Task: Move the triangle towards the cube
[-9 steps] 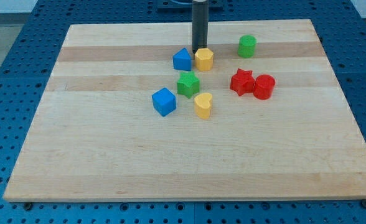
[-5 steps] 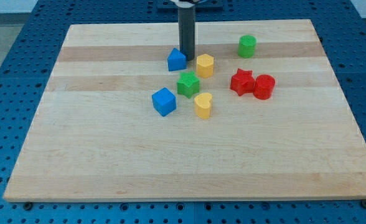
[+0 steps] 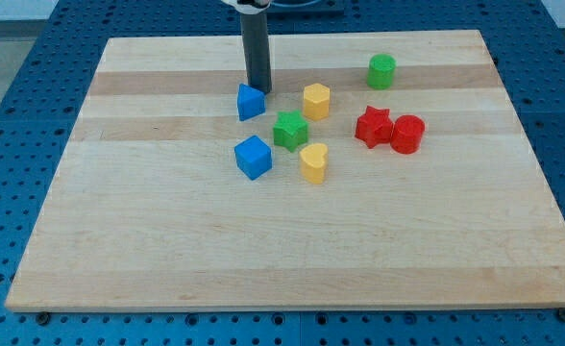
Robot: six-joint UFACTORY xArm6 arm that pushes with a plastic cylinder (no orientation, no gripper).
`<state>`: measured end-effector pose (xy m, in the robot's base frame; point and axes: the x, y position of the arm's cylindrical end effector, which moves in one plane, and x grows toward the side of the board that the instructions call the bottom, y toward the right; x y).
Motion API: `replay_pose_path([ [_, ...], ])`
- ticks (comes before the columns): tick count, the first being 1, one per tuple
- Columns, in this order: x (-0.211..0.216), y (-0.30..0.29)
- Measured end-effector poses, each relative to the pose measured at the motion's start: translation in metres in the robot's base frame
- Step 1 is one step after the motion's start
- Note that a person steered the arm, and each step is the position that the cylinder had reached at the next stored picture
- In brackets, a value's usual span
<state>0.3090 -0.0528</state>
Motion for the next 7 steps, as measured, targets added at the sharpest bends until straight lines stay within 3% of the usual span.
replay_pose_path([
  [7,0.039,-0.044],
])
